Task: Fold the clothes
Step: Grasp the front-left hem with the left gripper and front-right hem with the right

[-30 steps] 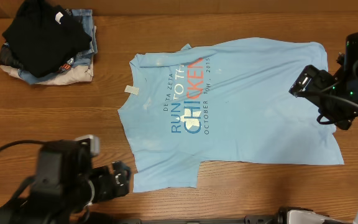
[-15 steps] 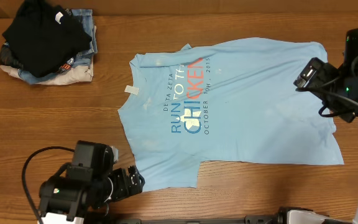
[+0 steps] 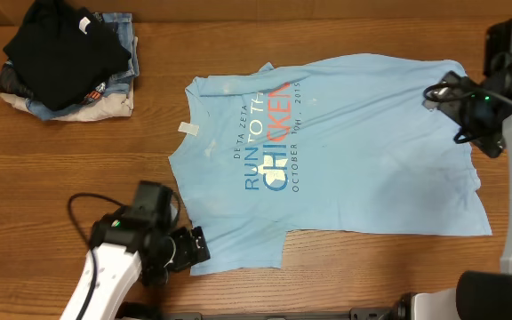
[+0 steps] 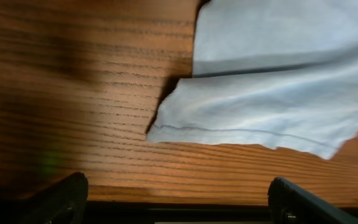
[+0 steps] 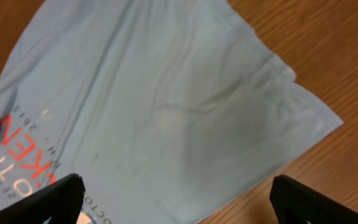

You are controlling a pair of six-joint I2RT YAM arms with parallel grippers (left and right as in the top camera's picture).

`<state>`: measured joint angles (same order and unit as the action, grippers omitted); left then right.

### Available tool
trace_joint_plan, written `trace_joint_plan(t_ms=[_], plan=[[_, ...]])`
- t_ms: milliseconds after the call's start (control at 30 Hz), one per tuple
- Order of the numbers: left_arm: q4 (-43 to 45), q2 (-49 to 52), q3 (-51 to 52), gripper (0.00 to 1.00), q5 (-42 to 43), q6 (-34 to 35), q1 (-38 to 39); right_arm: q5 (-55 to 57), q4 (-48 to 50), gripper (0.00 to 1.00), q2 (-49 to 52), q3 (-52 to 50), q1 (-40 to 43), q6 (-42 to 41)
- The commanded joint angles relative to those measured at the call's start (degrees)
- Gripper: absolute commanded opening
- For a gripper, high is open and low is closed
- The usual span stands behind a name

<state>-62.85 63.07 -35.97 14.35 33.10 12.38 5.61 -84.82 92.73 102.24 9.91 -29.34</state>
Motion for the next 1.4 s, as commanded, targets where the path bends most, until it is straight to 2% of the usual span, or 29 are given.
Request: trace_joint_plan(t_ms=[0,233,500,733,800,867,900,1067,1200,1367], plan=[[1.36,5.11,0.5,0.96,-1.68,1.14,3.37,1.2,-0.13,1.0,0.87,0.02,4.13,-0.94],[6.75,13.29,0.5,0.97,-2.95,6.82,10.4,0.04,-0.35,1.0,1.07,0.02,10.93,-0.94],[11.91,20.9,0.52,0.91,-3.58,7.63,10.54,-0.5,-0.81,1.0,1.07,0.02,12.68,-0.92],[13.86,22.43,0.52,0.88,-3.13,7.63,10.54,-0.52,-0.85,1.0,1.07,0.02,12.68,-0.94],[13.79,22.43,0.52,0.79,-3.15,7.63,10.54,-0.5,-0.92,1.0,1.07,0.02,12.68,-0.94],[13.53,22.43,0.52,0.66,-3.13,7.61,10.54,-0.28,-0.87,1.0,1.07,0.02,12.74,-1.25],[13.4,22.43,0.52,0.58,-3.13,7.63,10.54,0.61,-0.98,1.0,1.07,0.02,12.81,-2.51],[13.38,22.43,0.52,0.32,-2.89,7.58,10.54,4.02,-0.57,1.0,1.07,-1.51,14.82,-7.17],[13.16,22.43,0.57,0.2,-2.89,7.58,10.54,2.86,1.07,1.0,1.07,-5.81,17.14,-7.19],[13.27,22.43,0.59,0.16,-2.91,7.58,10.54,-0.42,3.85,1.0,1.07,-12.87,19.17,-9.07]])
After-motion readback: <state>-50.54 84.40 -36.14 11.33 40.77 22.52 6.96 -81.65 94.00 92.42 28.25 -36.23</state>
